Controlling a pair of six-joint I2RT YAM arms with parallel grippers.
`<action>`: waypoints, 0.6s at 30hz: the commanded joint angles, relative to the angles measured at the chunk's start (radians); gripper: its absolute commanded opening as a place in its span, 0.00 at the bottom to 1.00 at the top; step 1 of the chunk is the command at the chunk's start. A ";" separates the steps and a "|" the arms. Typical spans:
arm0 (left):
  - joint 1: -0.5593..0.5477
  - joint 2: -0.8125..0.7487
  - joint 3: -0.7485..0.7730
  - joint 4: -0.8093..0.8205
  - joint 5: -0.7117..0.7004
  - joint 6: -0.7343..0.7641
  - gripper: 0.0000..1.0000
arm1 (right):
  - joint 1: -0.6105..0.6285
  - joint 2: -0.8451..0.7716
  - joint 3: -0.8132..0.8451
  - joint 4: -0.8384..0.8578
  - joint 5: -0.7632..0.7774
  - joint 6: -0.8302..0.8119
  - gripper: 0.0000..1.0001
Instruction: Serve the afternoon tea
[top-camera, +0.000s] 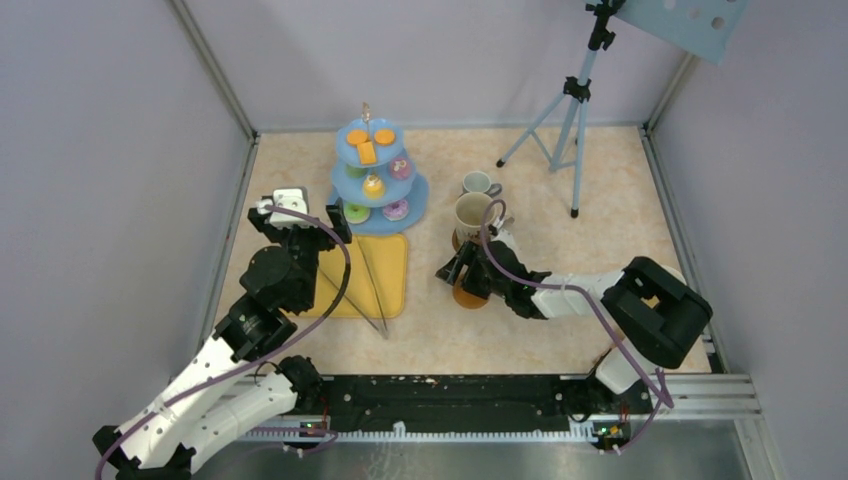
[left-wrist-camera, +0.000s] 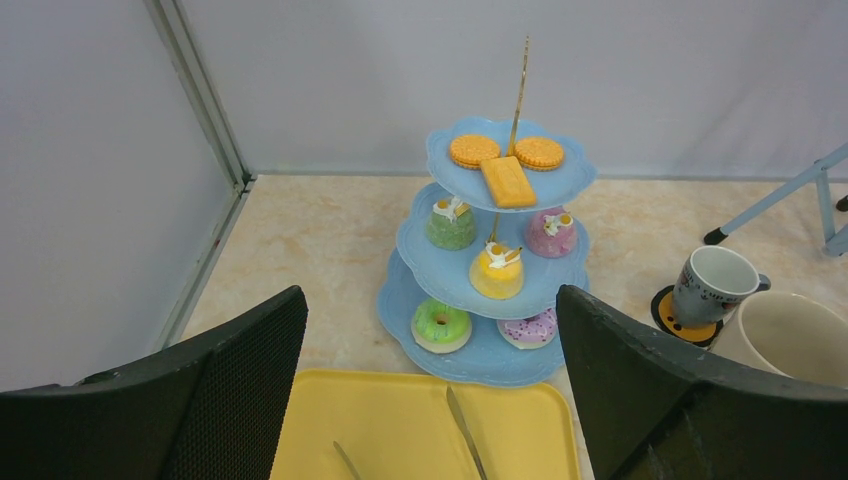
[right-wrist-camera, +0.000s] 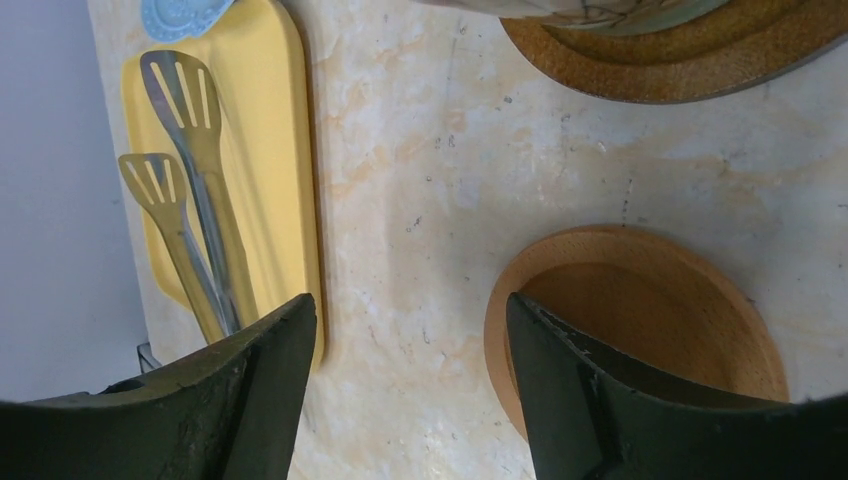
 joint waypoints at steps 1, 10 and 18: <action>0.002 -0.009 0.011 0.028 0.002 -0.001 0.99 | 0.013 0.055 -0.025 -0.016 0.042 -0.072 0.70; 0.002 -0.010 0.012 0.027 0.003 -0.002 0.99 | 0.011 0.009 -0.011 -0.124 0.172 -0.137 0.70; 0.002 -0.006 0.012 0.027 0.005 -0.002 0.99 | 0.013 -0.076 -0.079 -0.186 0.210 -0.109 0.70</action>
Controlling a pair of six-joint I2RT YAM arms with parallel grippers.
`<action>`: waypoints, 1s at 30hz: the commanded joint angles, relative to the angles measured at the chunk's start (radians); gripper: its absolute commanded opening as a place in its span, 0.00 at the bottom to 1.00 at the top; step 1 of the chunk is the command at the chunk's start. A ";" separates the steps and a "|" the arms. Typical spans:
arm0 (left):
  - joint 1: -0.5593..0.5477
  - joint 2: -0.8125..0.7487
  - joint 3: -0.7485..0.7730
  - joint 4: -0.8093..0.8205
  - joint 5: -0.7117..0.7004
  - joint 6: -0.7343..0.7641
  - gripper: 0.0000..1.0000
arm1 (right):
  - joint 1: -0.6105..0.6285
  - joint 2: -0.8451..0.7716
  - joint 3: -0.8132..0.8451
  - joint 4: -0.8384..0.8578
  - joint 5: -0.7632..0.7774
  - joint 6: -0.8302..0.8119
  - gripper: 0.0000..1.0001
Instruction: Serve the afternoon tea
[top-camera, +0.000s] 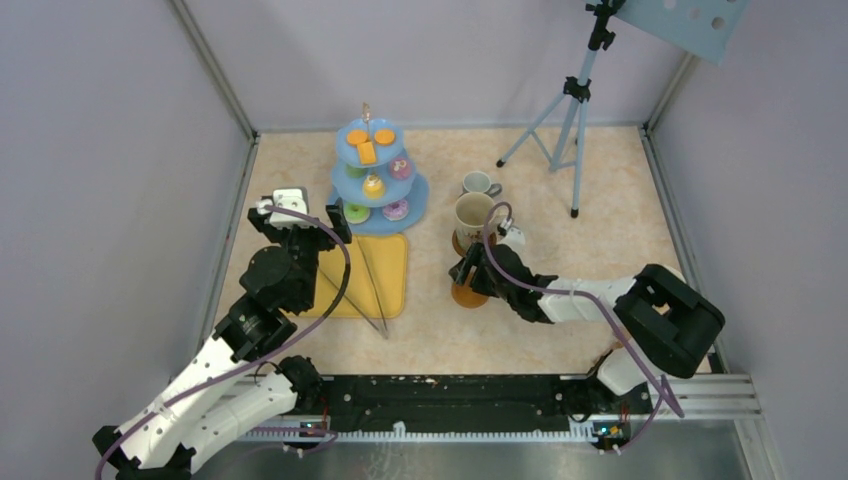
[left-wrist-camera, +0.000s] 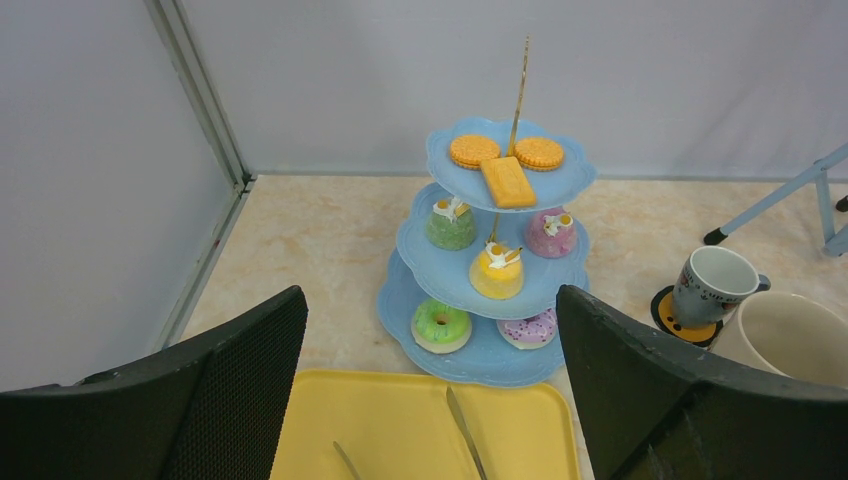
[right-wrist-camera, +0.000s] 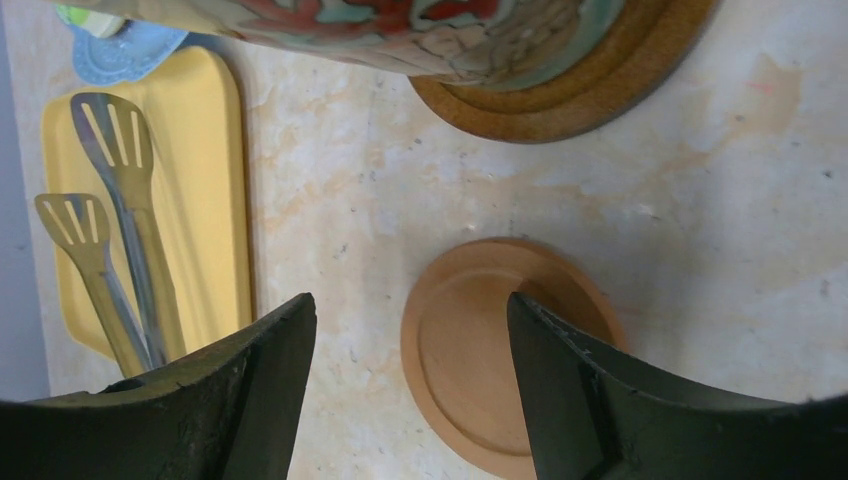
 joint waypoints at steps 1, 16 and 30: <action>0.002 -0.005 0.013 0.027 0.006 -0.002 0.99 | 0.005 -0.029 -0.066 -0.136 0.067 -0.012 0.70; 0.002 0.006 0.012 0.024 0.011 -0.005 0.99 | -0.074 -0.060 -0.052 -0.170 0.137 -0.128 0.73; 0.002 0.013 0.014 0.022 0.027 -0.012 0.99 | -0.083 -0.641 0.081 -0.503 0.032 -0.639 0.90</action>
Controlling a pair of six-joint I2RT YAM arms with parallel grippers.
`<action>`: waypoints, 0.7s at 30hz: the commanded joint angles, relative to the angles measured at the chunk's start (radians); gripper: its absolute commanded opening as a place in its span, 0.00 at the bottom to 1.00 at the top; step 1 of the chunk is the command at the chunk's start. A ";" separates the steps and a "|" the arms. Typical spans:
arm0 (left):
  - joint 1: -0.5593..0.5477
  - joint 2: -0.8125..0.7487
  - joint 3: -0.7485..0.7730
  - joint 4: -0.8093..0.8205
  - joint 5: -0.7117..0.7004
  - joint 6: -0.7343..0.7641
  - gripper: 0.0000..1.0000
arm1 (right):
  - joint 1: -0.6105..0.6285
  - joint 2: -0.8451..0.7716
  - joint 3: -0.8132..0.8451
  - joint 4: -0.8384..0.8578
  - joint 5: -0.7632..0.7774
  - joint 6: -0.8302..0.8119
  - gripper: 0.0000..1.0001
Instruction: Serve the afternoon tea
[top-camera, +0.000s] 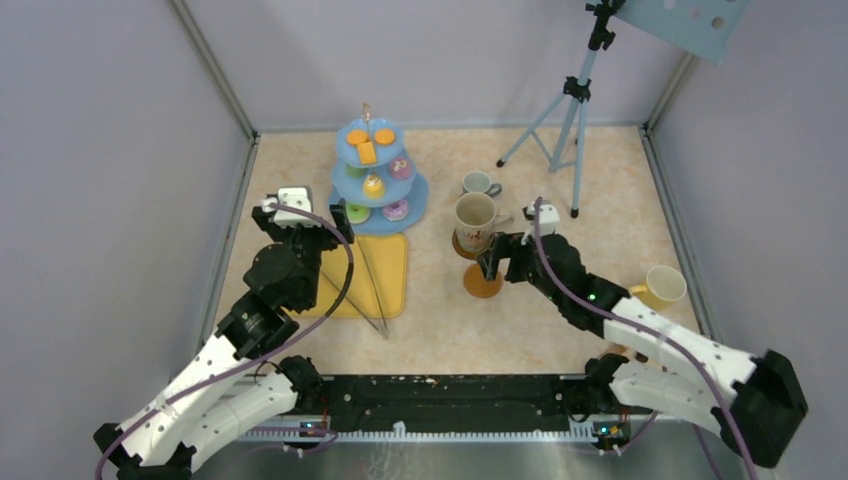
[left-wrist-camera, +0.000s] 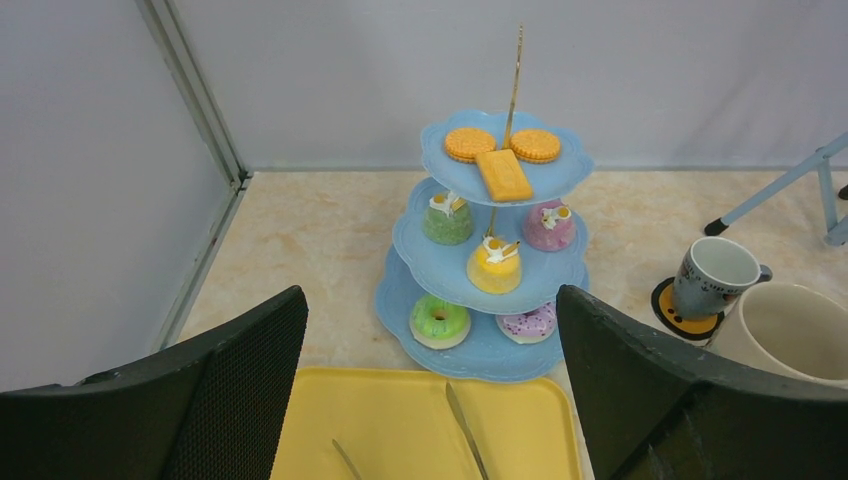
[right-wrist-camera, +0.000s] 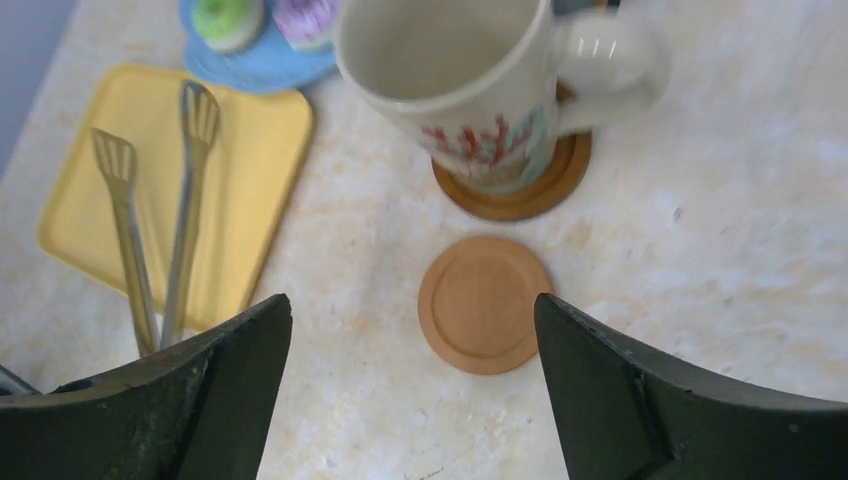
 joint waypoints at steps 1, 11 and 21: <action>0.002 -0.002 0.016 0.025 0.022 -0.012 0.99 | -0.033 -0.182 0.089 -0.208 0.065 -0.230 0.91; 0.002 0.002 0.014 0.024 0.020 -0.014 0.99 | -0.143 0.015 0.010 -0.143 -0.090 -0.021 0.93; 0.001 -0.001 0.014 0.026 0.011 -0.011 0.99 | -0.341 0.259 -0.104 0.226 -0.412 0.094 0.86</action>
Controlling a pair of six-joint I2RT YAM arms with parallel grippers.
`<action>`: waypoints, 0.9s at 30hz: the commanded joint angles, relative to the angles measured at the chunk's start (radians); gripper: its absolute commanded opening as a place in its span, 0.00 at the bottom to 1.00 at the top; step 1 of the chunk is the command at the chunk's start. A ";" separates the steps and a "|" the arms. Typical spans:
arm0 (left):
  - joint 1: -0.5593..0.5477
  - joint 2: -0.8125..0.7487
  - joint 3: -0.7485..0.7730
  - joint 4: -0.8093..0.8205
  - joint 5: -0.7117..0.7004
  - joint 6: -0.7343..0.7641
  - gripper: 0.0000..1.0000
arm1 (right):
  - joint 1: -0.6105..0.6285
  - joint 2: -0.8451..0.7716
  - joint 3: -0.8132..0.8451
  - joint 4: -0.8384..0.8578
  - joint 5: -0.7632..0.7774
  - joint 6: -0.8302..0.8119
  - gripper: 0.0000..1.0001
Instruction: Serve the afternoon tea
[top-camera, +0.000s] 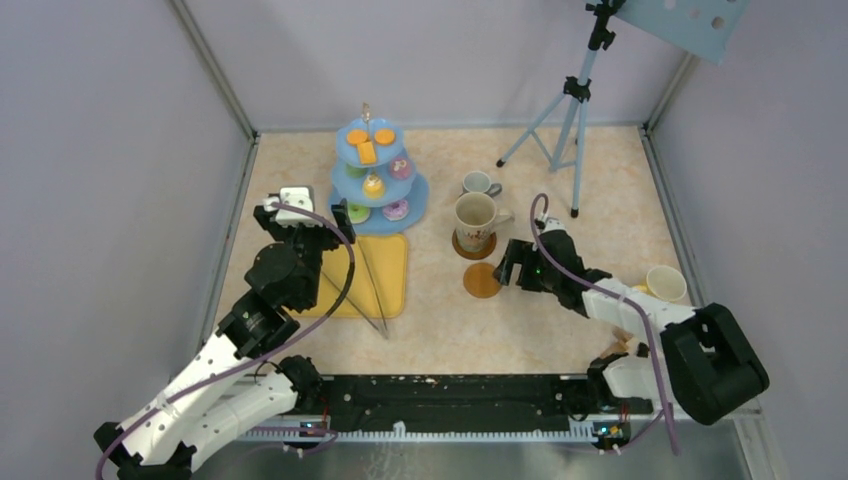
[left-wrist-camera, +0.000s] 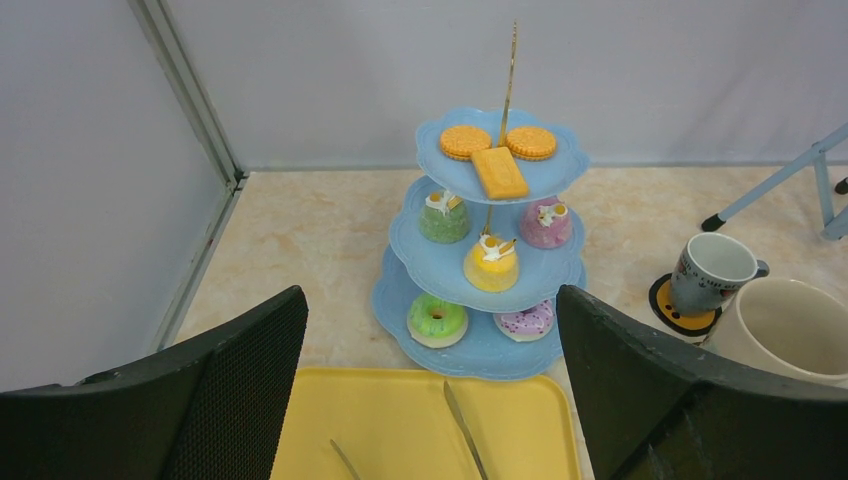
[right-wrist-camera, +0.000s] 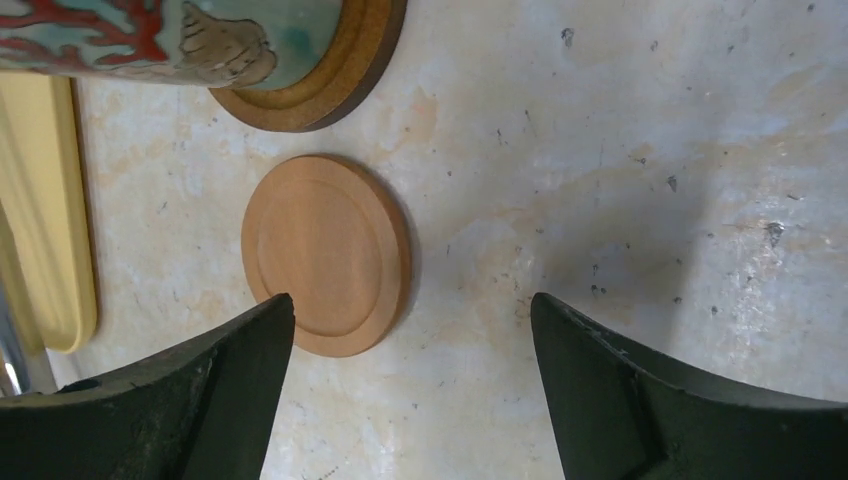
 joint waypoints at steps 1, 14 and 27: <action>0.002 -0.007 0.014 0.027 0.001 -0.010 0.99 | -0.065 0.102 -0.012 0.228 -0.188 0.051 0.84; 0.002 0.012 0.011 0.029 0.003 -0.008 0.99 | 0.001 0.230 -0.041 0.383 -0.309 0.137 0.75; 0.002 0.036 0.012 0.032 0.003 -0.005 0.99 | -0.012 -0.160 0.243 -0.229 0.392 -0.109 0.82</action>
